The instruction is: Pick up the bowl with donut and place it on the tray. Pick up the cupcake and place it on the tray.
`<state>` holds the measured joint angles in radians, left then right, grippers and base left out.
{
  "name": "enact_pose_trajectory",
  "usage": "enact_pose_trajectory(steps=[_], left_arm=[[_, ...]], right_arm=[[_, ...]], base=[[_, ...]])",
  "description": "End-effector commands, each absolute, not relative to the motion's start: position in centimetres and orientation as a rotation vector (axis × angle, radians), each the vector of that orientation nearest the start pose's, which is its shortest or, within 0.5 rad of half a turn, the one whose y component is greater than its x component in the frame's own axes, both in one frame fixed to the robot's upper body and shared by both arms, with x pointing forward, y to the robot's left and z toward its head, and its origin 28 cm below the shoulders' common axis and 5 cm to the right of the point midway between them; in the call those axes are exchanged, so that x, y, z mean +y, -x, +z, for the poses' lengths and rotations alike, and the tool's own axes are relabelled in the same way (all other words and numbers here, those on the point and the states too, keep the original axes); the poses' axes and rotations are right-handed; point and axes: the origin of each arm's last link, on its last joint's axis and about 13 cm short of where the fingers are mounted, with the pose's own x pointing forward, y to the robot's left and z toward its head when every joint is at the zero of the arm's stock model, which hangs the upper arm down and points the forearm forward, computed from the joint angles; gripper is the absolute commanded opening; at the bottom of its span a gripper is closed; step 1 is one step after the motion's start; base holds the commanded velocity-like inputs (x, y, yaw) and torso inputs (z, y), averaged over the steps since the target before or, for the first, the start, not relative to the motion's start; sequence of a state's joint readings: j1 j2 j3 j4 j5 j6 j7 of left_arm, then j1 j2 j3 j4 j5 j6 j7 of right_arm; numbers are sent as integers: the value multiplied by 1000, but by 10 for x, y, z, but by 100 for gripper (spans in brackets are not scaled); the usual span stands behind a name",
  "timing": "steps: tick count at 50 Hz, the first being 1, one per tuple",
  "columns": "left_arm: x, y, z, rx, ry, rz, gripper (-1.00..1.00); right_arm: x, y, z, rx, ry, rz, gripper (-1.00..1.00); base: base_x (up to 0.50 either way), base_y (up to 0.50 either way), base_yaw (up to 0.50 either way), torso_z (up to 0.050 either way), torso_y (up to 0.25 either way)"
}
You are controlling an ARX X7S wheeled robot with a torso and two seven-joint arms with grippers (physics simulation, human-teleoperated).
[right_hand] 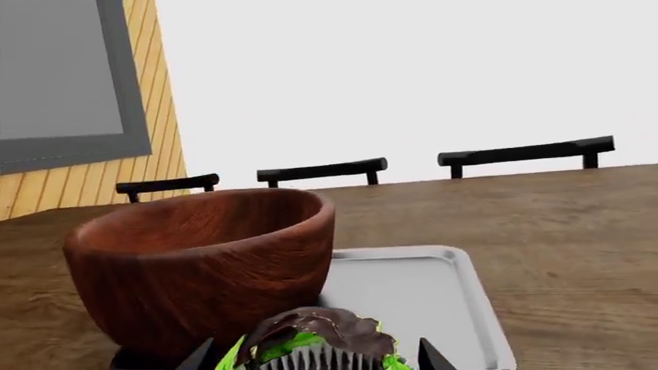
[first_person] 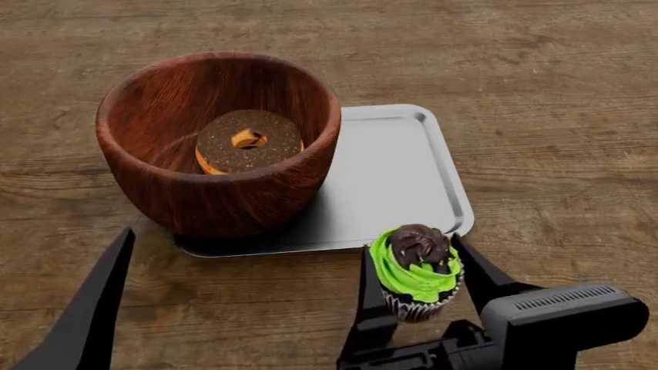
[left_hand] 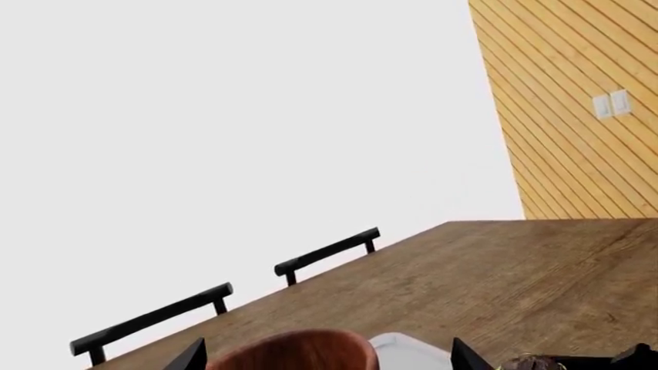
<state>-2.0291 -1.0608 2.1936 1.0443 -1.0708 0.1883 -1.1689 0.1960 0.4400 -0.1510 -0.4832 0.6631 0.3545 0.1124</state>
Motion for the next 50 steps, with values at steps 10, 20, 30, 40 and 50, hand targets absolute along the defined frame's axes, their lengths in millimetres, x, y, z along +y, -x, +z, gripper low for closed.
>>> enact_pose_trajectory(steps=[10, 20, 30, 40, 50], left_arm=[[206, -136, 256, -364, -198, -426, 100], [206, -137, 254, -363, -193, -435, 100], [205, -137, 254, -365, -190, -441, 100], [207, -138, 256, -373, -188, -431, 100], [207, -140, 254, -372, -182, -437, 100]], right_arm=[[-131, -277, 167, -166, -60, 230, -100], [-127, -308, 177, -124, -6, 205, -100], [-127, -329, 186, -103, -26, 253, -100], [-129, -345, 185, -73, -70, 291, -100], [-132, -358, 173, -24, 51, 361, -100]], base=[[0, 0, 0, 0, 0], [0, 0, 0, 0, 0], [0, 0, 0, 0, 0], [0, 0, 0, 0, 0], [0, 0, 0, 0, 0]])
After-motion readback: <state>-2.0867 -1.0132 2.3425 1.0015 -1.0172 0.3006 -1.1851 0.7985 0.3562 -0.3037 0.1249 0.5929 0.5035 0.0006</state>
